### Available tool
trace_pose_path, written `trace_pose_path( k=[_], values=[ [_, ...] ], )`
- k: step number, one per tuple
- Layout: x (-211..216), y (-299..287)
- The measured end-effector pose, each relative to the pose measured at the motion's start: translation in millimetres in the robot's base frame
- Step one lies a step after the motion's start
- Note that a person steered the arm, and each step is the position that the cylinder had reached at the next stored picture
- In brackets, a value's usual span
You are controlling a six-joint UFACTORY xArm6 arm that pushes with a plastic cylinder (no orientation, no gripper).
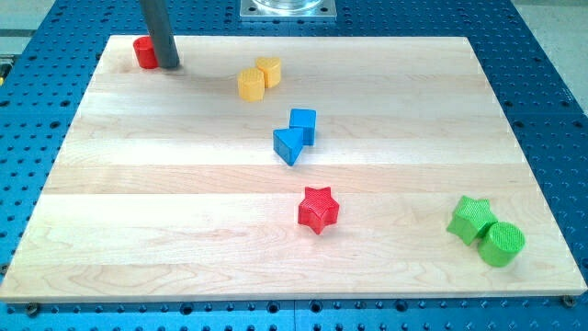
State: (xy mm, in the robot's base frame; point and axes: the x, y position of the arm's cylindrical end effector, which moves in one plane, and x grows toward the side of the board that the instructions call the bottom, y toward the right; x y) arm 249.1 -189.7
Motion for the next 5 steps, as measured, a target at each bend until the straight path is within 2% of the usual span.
trace_pose_path(
  k=[3, 4, 5],
  values=[
    [3.0, 8.4],
    [8.7, 50.0],
    [-5.8, 81.6]
  ],
)
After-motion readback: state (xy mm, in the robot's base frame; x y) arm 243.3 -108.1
